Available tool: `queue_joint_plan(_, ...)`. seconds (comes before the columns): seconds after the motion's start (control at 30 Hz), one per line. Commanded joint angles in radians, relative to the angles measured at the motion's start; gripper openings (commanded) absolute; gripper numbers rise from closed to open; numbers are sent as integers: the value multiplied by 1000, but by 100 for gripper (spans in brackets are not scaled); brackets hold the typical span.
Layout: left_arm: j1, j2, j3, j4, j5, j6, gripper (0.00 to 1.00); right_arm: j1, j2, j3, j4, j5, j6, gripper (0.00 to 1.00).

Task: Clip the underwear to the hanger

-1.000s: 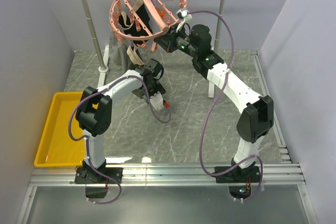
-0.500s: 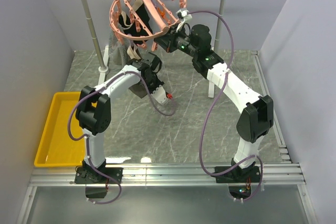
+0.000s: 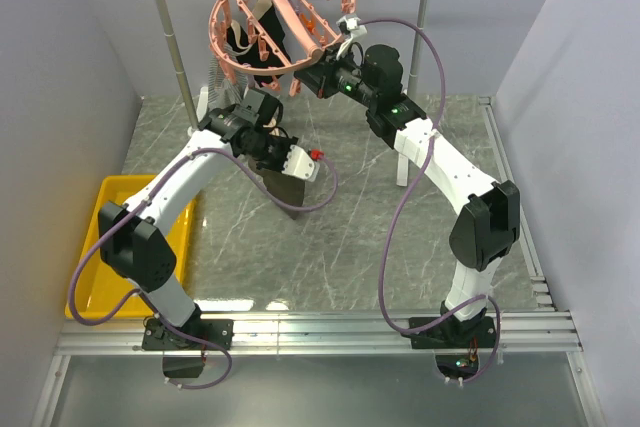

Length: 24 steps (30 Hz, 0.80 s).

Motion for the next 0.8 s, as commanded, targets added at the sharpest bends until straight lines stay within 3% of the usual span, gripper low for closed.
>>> queue_joint_plan(0.0, 30, -40, -16, 48, 88, -210, 0, -22, 10, 67, 27, 57, 17, 0)
queue_joint_plan(0.3, 135, -51, 29, 128, 130, -593, 0, -27, 1, 62, 19, 51, 31, 0)
queue_joint_plan(0.47, 169, -108, -33, 275, 95, -703, 0, -27, -4, 62, 17, 29, 34, 0)
queue_joint_plan(0.77, 206, -41, 110, 272, 114, -827, 0, -27, -4, 56, 22, 8, 31, 0)
